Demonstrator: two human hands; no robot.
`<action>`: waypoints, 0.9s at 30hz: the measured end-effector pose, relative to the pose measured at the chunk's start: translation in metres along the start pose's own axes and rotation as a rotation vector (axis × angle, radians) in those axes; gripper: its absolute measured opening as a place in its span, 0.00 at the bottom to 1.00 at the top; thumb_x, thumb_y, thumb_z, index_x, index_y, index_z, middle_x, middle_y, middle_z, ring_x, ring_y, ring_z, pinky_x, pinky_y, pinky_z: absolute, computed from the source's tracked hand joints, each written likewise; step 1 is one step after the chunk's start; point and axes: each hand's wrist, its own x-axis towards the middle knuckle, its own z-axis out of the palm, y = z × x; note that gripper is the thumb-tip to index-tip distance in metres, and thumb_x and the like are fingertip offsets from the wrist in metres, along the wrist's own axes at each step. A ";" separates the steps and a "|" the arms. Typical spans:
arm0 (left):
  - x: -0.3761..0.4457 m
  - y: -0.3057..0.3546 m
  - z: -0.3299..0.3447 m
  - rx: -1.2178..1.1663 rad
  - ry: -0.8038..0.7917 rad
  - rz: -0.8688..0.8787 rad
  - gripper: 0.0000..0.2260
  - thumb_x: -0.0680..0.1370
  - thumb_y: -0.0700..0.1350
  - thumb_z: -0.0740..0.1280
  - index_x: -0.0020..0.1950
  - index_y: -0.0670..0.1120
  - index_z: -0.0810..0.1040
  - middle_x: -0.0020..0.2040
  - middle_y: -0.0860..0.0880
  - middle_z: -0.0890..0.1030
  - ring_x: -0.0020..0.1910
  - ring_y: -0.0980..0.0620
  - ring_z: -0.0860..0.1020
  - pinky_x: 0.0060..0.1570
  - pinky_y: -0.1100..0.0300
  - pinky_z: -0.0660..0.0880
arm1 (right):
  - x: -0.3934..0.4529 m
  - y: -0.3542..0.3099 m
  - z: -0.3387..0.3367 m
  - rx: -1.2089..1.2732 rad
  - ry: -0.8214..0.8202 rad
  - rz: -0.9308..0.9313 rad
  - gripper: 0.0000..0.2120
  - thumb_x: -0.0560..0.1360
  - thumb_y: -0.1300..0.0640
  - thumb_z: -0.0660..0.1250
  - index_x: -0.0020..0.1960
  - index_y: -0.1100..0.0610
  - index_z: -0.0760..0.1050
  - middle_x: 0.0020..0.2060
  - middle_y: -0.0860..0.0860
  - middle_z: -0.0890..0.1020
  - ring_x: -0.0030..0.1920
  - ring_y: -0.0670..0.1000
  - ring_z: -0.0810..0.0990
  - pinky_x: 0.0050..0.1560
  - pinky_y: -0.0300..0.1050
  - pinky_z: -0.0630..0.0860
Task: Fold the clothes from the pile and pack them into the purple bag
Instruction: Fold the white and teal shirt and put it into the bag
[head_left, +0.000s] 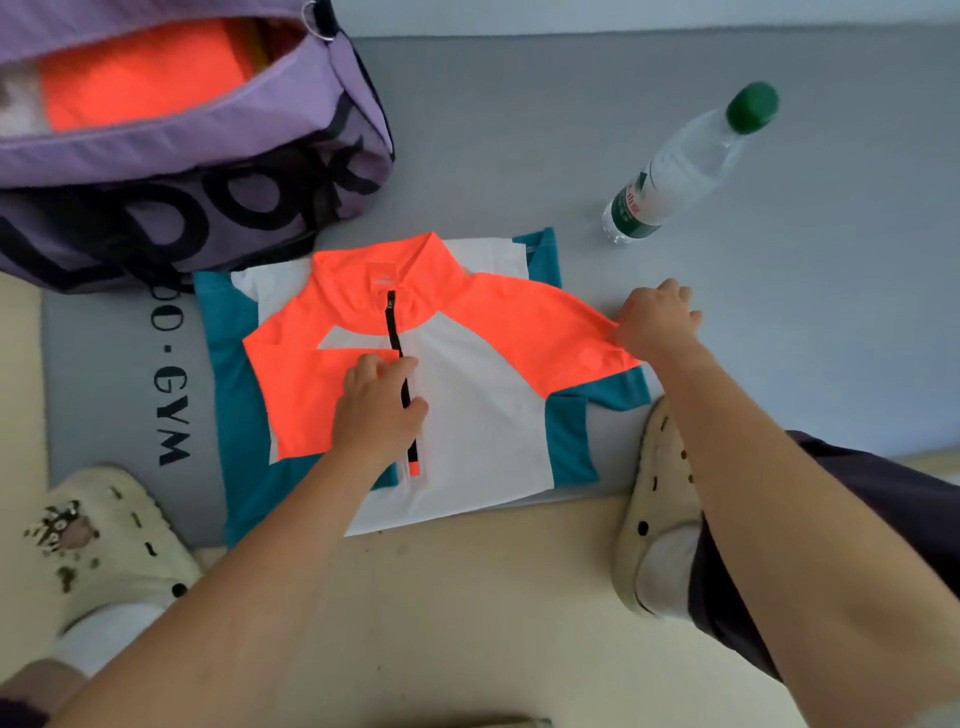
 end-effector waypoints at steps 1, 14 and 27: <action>0.001 0.005 -0.001 0.073 0.014 -0.008 0.20 0.77 0.47 0.64 0.70 0.51 0.71 0.63 0.45 0.69 0.67 0.43 0.64 0.64 0.50 0.65 | -0.001 0.001 -0.001 0.001 -0.006 -0.029 0.15 0.75 0.59 0.60 0.60 0.59 0.75 0.60 0.59 0.70 0.63 0.61 0.66 0.61 0.56 0.66; -0.017 0.041 0.037 0.106 -0.178 0.228 0.26 0.78 0.59 0.62 0.76 0.60 0.62 0.77 0.52 0.56 0.74 0.48 0.53 0.69 0.49 0.61 | -0.013 0.009 0.009 0.343 0.035 0.015 0.11 0.73 0.56 0.67 0.55 0.57 0.78 0.58 0.59 0.71 0.62 0.62 0.70 0.61 0.55 0.70; -0.034 0.072 0.031 -0.695 -0.234 0.045 0.29 0.66 0.62 0.77 0.63 0.55 0.75 0.61 0.53 0.77 0.62 0.57 0.75 0.56 0.63 0.70 | -0.061 -0.022 -0.042 0.666 -0.383 -0.250 0.18 0.72 0.63 0.67 0.59 0.49 0.72 0.38 0.54 0.76 0.27 0.52 0.77 0.26 0.40 0.76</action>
